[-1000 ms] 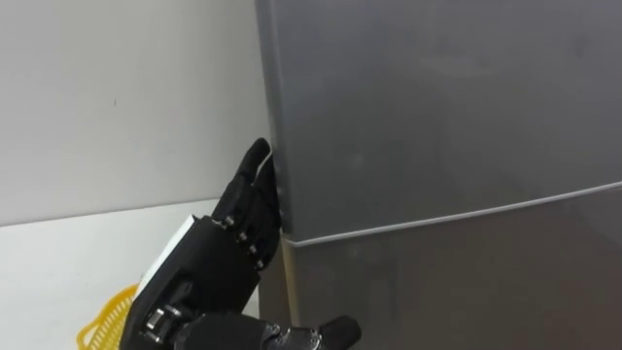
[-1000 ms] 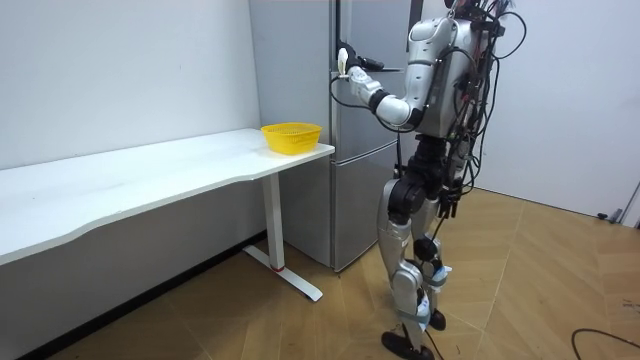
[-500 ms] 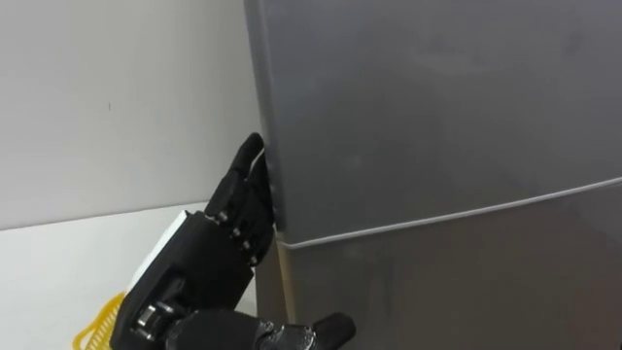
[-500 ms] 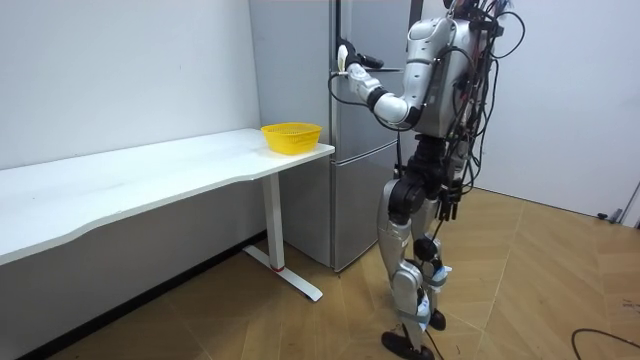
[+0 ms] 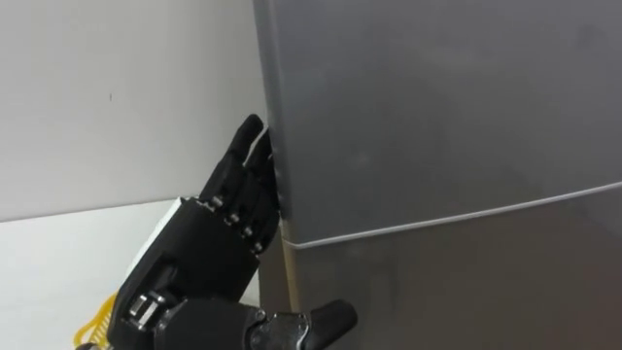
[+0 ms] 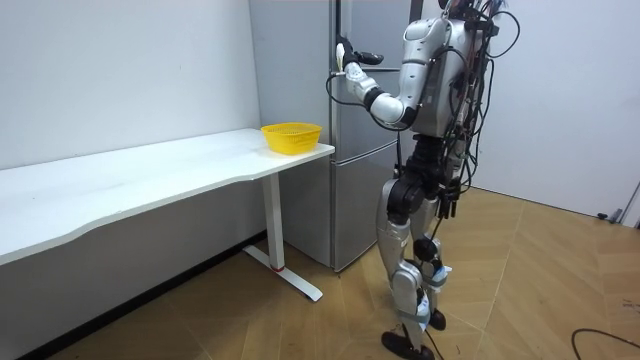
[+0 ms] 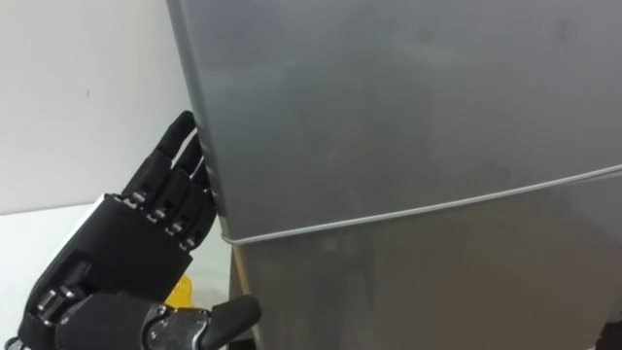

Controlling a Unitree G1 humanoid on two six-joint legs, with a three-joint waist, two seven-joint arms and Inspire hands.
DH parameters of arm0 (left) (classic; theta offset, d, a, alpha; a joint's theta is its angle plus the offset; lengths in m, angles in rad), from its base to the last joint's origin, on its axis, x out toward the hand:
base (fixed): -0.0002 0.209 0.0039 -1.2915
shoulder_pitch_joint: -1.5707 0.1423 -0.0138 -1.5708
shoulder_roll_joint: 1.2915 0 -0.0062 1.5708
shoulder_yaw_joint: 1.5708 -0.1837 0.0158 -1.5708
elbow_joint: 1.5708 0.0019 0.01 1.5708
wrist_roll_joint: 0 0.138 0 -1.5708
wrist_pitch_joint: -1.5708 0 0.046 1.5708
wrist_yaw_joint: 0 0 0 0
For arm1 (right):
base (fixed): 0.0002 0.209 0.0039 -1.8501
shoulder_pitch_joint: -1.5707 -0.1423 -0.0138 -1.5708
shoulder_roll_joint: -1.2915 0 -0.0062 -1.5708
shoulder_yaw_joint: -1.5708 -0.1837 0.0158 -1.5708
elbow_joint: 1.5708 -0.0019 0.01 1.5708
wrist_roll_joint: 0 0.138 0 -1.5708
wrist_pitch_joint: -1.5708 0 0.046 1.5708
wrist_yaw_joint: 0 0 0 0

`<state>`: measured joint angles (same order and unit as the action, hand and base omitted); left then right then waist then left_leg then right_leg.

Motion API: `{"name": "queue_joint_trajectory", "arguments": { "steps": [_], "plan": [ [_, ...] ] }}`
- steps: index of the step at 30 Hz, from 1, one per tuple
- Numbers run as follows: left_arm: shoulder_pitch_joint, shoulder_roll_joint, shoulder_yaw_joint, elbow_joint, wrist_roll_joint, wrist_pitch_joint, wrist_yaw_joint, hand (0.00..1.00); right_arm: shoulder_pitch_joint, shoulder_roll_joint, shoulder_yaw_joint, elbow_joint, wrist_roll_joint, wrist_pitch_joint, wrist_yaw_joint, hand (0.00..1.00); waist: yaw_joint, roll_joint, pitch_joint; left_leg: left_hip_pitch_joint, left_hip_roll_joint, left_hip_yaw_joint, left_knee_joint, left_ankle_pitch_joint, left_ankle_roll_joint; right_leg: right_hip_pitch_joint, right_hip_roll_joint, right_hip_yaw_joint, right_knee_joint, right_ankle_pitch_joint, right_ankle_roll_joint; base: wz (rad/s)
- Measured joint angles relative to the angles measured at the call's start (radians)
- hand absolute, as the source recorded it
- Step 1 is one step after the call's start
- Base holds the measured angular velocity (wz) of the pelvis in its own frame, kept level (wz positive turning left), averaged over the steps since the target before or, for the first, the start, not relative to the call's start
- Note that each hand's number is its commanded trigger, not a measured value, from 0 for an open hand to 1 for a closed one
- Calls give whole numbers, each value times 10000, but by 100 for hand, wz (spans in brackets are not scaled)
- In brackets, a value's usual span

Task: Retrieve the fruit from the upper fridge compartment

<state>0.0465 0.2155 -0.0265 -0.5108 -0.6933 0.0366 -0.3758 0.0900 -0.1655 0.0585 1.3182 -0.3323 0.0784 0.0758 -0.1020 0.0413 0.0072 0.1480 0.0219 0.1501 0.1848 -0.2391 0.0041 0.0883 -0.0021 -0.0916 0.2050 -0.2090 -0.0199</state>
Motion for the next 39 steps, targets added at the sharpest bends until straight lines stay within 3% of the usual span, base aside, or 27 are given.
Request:
{"name": "queue_joint_trajectory", "arguments": {
  "steps": [27,39],
  "plan": [
    [-78,-43,-547,-2,-666,-146,-5,0,-272,-90,388,67,-296,52,99,0,-30,-219,-34,-212,-44,83,31,0,1,-170,-106,-9,-7,52,65,1],
    [-100,38,-1081,-2,-1692,-318,54,0,-312,-112,429,99,-289,11,79,0,-42,-222,-22,-208,-140,140,40,-24,44,-154,-139,214,-4,145,204,1]
  ]
}}
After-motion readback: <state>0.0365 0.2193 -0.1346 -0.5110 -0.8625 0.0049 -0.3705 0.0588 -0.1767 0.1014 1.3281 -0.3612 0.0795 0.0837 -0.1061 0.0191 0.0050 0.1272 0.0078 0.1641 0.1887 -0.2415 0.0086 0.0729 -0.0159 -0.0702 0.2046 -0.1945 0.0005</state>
